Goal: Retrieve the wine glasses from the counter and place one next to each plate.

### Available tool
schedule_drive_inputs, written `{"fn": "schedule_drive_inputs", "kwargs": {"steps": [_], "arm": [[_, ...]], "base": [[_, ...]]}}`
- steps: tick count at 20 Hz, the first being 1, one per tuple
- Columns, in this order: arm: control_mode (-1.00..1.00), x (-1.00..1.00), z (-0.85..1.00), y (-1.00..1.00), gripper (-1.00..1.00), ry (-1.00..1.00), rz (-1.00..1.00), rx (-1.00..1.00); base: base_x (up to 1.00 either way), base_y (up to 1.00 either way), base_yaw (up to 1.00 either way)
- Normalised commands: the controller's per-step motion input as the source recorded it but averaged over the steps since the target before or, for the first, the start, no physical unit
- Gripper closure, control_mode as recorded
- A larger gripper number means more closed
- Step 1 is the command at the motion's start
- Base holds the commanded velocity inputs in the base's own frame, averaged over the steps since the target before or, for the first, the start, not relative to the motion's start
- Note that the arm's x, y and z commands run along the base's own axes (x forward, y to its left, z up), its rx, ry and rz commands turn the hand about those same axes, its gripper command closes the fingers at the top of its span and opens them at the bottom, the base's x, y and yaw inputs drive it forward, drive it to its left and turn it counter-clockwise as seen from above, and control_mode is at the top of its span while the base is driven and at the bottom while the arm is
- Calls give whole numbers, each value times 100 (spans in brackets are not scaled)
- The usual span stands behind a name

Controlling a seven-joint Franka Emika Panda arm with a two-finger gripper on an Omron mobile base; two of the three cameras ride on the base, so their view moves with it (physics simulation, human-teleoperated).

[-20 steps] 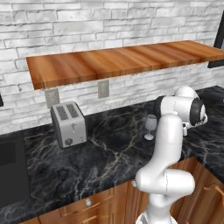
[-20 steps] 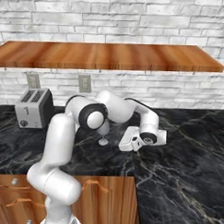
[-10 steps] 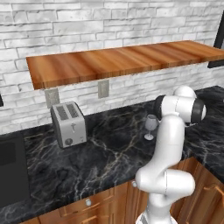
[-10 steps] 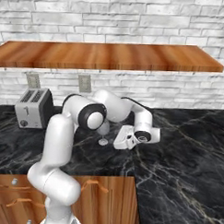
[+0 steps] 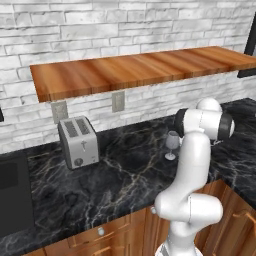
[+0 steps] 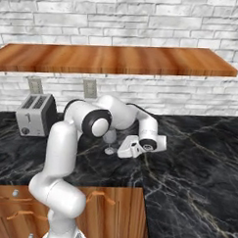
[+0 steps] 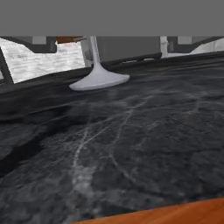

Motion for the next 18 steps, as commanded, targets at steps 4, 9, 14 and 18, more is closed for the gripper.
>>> {"fn": "schedule_drive_inputs", "kwargs": {"steps": [4,9,14,18], "arm": [[-100,1,-4,11,-100,0,0,0],[-100,0,-9,25,-100,0,0,0],[-100,1,-8,34,-100,0,0,0],[-100,0,0,38,-100,0,0,0]], "base": [[0,0,0],[0,0,0],[0,0,0],[0,0,0]]}}
